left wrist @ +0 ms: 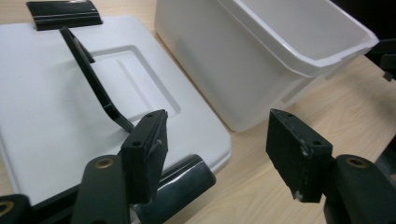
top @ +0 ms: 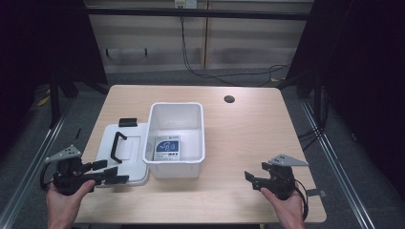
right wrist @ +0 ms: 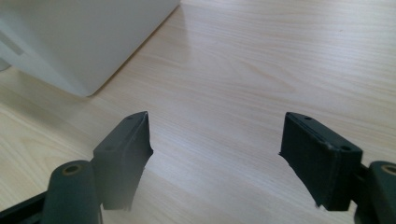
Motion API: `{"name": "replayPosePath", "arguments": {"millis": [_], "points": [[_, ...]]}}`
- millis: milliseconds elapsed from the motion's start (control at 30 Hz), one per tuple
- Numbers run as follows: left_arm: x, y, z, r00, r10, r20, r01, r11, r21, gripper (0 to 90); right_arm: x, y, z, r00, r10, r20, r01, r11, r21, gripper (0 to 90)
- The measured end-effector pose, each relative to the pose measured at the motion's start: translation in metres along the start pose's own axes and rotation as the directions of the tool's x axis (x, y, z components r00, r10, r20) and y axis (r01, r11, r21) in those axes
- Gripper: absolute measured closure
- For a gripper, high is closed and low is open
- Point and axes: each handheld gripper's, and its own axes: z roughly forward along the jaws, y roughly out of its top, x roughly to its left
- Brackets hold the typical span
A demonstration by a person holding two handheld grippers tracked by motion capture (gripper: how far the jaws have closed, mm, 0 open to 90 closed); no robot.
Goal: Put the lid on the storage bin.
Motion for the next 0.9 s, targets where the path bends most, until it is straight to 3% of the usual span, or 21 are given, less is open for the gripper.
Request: {"name": "replayPosePath", "arguments": {"millis": [67,100,167,233,433,567,633,700,800,900], "points": [[0.000,0.000,0.000,0.9999,-0.016,-0.006,0.016,0.9998,-0.008,37.0,0.000,0.001,-0.001,0.9999,0.000,0.012,0.000,1.000,0.002,23.7],[0.000,0.001,-0.001,0.9986,-0.052,0.006,0.052,0.9984,-0.022,36.0,0.000,0.001,-0.003,1.0000,-0.001,0.009,0.001,1.000,0.001,23.6],[0.000,0.002,-0.001,0.9970,-0.073,0.025,0.074,0.9970,-0.023,36.0,-0.001,0.002,-0.005,0.9999,-0.011,0.013,0.011,1.000,-0.003,24.1],[0.001,0.003,-0.001,0.9964,-0.084,0.014,0.084,0.9962,-0.019,36.3,0.000,0.002,-0.006,1.0000,-0.007,0.006,0.007,1.000,-0.005,24.2],[0.004,0.005,-0.004,0.9961,-0.084,0.027,0.085,0.9959,-0.031,37.4,0.004,0.002,-0.006,0.9998,-0.020,-0.006,0.020,1.000,0.002,24.1],[0.006,0.008,-0.004,0.9942,-0.091,0.059,0.092,0.9954,-0.024,44.2,0.005,0.002,-0.005,0.9996,-0.025,-0.010,0.025,1.000,0.006,24.1],[0.004,0.013,-0.004,0.9946,-0.098,0.032,0.098,0.9951,-0.005,46.4,0.006,0.003,-0.005,0.9994,-0.028,-0.019,0.029,1.000,0.009,24.1],[0.001,0.017,-0.005,0.9970,-0.077,0.004,0.077,0.9970,-0.004,48.5,0.007,0.003,-0.004,0.9992,-0.034,-0.022,0.034,0.999,0.009,24.1],[0.001,0.020,-0.006,0.9970,-0.077,0.008,0.077,0.9970,-0.007,50.1,0.007,0.002,-0.004,0.9992,-0.031,-0.024,0.031,0.999,0.009,24.1],[0.000,0.026,-0.008,0.9953,-0.078,-0.057,0.077,0.9968,-0.018,52.1,0.008,0.003,-0.004,0.9990,-0.035,-0.026,0.035,0.999,0.009,24.1]]}}
